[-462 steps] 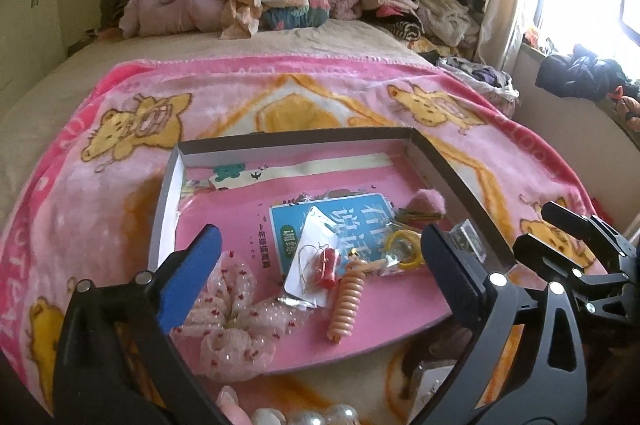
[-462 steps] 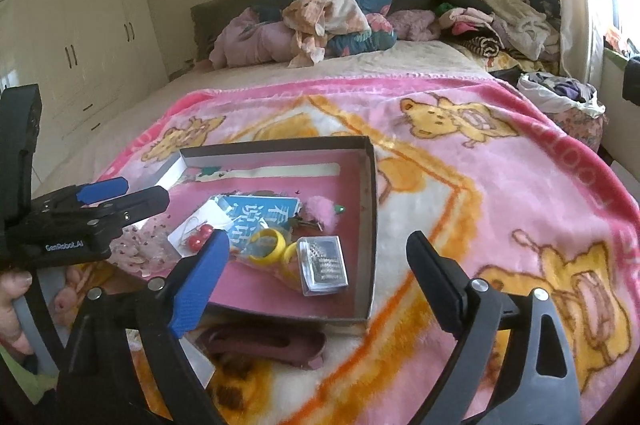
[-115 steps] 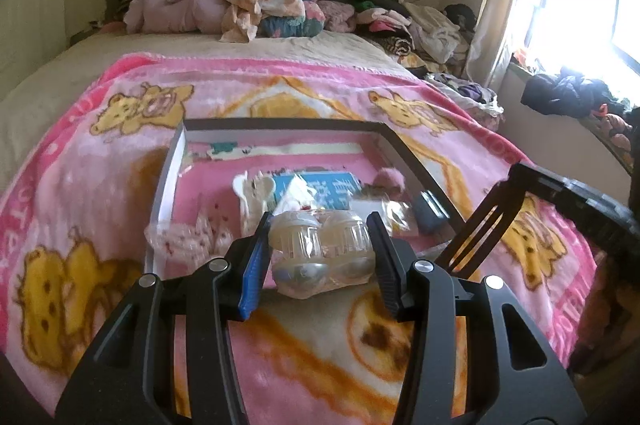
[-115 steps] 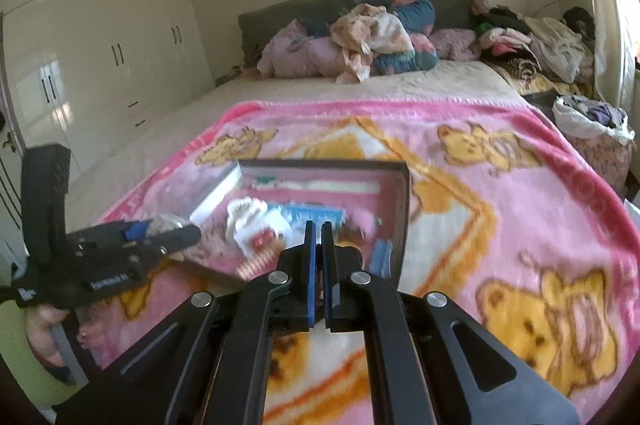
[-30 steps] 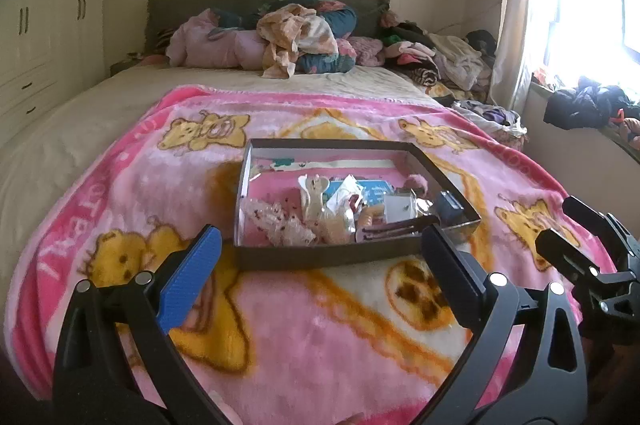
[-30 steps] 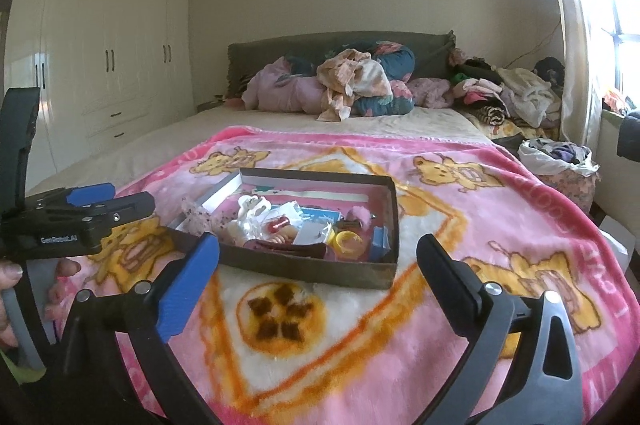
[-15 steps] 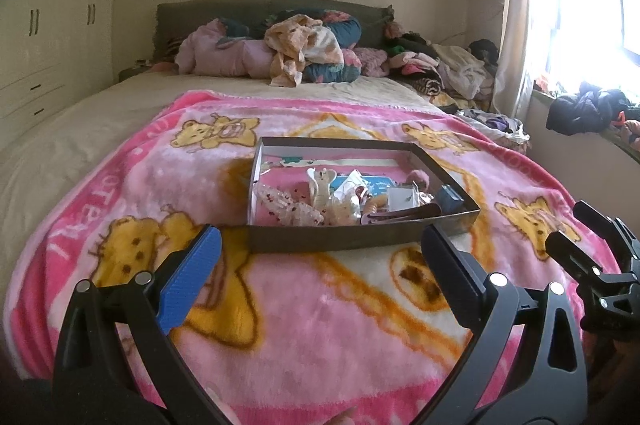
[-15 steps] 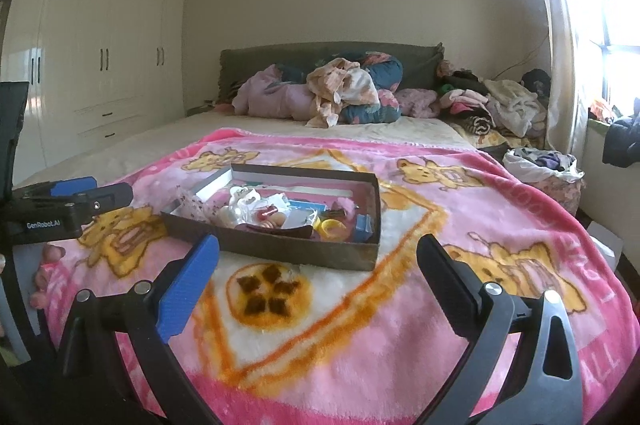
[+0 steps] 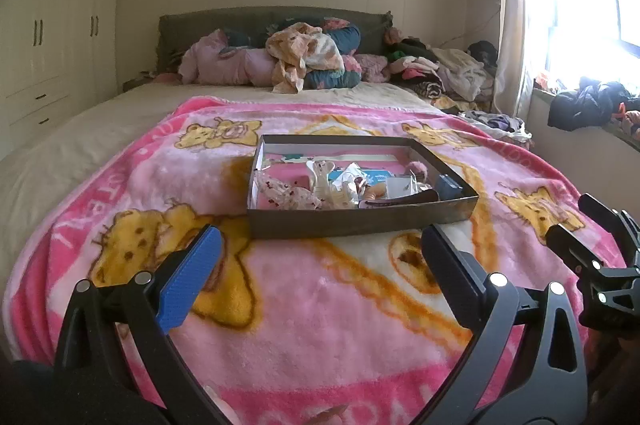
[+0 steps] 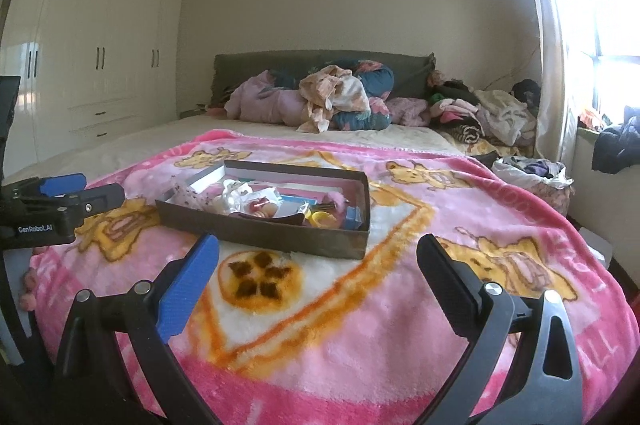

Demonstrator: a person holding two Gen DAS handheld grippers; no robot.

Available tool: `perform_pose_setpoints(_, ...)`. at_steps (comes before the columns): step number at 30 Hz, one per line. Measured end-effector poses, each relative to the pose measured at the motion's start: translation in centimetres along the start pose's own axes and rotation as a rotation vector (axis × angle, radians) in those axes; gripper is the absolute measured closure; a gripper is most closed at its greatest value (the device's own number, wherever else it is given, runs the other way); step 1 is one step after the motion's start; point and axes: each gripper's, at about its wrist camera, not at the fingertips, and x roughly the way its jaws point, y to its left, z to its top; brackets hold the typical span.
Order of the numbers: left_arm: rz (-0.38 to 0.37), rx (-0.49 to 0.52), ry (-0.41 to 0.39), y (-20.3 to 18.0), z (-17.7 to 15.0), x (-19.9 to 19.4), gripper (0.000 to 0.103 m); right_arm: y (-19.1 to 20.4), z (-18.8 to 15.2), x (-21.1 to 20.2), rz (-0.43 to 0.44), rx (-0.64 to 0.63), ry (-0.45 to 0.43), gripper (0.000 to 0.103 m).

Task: Organize jewelry

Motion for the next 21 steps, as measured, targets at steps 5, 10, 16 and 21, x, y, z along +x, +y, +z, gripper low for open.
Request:
perform_pose_setpoints(5,0.004,0.004,-0.007,-0.3,-0.41,0.03,0.012,-0.01,-0.29,-0.09,0.0,0.003,-0.009,0.007)
perform_pose_setpoints(10,0.008,0.006,-0.019,-0.28,-0.45,0.02,0.012,-0.3,-0.75,-0.34,0.006,0.025,-0.026,0.007)
perform_pose_setpoints(16,0.017,0.001,-0.023,-0.11,-0.61,0.56,0.012,-0.51,-0.98,-0.54,0.012,0.037,-0.038,0.007)
perform_pose_setpoints(21,0.022,0.002,-0.021,0.06,-0.66,0.8,0.012,-0.61,-0.95,-0.6,0.011,0.042,-0.042,0.007)
